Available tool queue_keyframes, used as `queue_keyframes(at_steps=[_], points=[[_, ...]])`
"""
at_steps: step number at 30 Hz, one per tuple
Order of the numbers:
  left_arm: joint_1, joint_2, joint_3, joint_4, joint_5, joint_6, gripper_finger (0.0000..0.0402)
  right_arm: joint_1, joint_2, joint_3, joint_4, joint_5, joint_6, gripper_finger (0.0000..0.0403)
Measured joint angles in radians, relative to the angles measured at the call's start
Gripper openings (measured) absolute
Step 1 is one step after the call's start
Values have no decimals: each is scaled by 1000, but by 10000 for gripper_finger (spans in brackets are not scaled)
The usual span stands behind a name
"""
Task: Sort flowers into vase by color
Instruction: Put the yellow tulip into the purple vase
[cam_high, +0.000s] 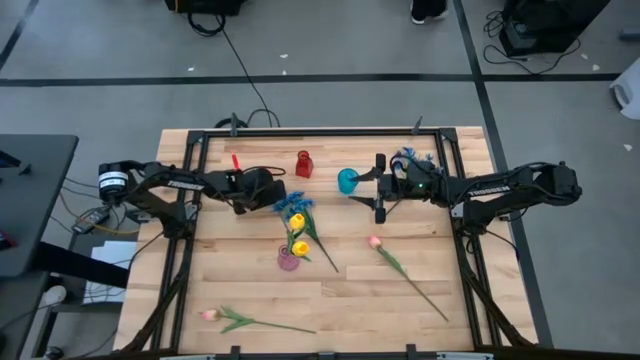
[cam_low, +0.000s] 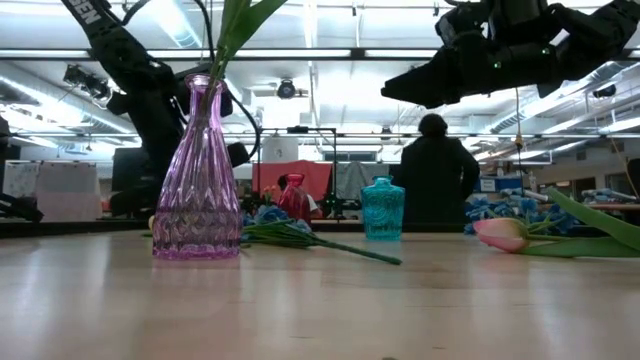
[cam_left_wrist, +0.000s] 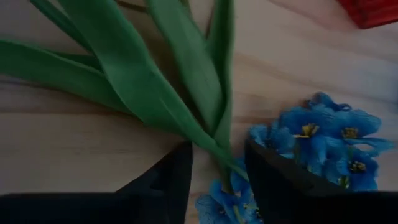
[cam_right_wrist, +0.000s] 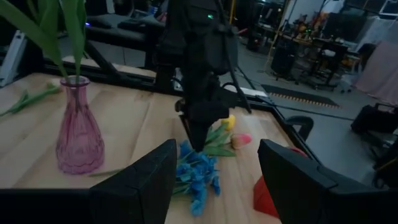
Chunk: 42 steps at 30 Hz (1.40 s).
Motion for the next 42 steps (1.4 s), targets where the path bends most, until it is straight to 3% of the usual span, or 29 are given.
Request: queue_keyframes(at_steps=[11,19,30,37,42], points=[[58,0,1,-93,76,75,9,3,0,0,-2,-57,3,239],[58,-11,-1,-59,74,111,8,3,0,0,-3,-57,3,238],[58,-25,120,-80,-31,268,3,3,0,0,-20,-57,0,239],[58,-27,228,-102,-45,534,3,-2,-4,0,-69,-48,-11,238],[49,-74,274,-93,-95,769,2,-49,-88,0,-171,-51,16,233]])
